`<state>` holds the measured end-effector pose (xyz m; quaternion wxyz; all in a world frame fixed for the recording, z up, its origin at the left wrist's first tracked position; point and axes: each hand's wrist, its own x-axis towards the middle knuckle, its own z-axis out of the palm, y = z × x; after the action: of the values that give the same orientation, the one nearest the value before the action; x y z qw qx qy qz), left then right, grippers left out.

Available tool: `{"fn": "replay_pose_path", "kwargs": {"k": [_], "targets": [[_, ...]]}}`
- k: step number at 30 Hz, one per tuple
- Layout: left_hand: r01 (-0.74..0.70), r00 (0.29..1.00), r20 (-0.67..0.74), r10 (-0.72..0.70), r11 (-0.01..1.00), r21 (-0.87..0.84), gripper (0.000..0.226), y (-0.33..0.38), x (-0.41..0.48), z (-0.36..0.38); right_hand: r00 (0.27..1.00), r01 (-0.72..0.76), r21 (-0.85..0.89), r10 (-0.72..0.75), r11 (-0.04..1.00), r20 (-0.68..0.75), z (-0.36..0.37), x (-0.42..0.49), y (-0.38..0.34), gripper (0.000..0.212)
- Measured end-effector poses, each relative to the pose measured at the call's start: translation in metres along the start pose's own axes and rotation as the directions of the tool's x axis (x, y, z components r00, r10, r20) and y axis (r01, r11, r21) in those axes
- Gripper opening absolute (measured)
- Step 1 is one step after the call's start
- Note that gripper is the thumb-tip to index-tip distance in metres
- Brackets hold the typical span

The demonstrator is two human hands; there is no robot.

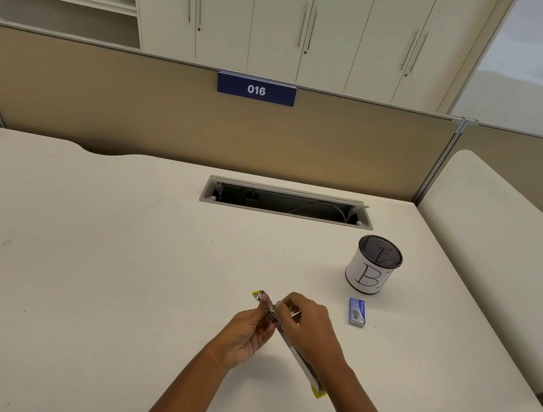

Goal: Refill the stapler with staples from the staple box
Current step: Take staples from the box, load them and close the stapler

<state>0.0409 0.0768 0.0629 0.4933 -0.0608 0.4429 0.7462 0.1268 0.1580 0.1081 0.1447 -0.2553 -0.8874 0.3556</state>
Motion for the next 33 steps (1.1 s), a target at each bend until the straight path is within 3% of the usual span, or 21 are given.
{"fn": "replay_pose_path", "kwargs": {"k": [4, 11, 16, 20, 24, 29, 33], "targets": [[0.016, 1.0, 0.008, -0.016, 1.0, 0.004, 0.04, 0.0, 0.001, 0.0, 0.996, 0.075, -0.071, -0.07, 0.995, 0.06, -0.003, -0.001, 0.001, 0.03], [0.038, 0.998, 0.044, -0.035, 0.997, -0.06, 0.038, 0.002, 0.001, -0.004, 0.982, 0.019, 0.097, -0.037, 0.995, 0.185, -0.007, -0.001, 0.005, 0.028], [0.058, 0.997, 0.045, -0.058, 0.998, -0.003, 0.039, 0.0, 0.003, -0.006, 0.983, 0.05, -0.026, -0.045, 0.998, 0.181, -0.006, 0.002, 0.006, 0.033], [0.054, 0.998, 0.04, -0.056, 0.998, 0.041, 0.035, -0.002, 0.004, -0.006, 0.965, 0.047, -0.026, -0.038, 0.999, 0.261, -0.004, 0.004, 0.009, 0.042], [0.053, 0.998, 0.034, -0.056, 0.996, 0.076, 0.038, -0.001, 0.005, -0.007, 0.981, 0.056, 0.14, -0.081, 0.989, 0.175, -0.002, 0.0, 0.012, 0.027], [0.085, 0.995, 0.046, -0.094, 0.981, 0.172, 0.042, 0.002, 0.003, -0.009, 0.967, 0.185, 0.048, -0.19, 0.982, 0.17, -0.006, 0.0, 0.019, 0.055], [0.127, 0.986, 0.078, -0.149, 0.965, 0.23, 0.039, 0.003, 0.0, -0.007, 0.948, 0.261, -0.001, -0.256, 0.965, 0.188, -0.009, 0.006, 0.025, 0.049]]}}
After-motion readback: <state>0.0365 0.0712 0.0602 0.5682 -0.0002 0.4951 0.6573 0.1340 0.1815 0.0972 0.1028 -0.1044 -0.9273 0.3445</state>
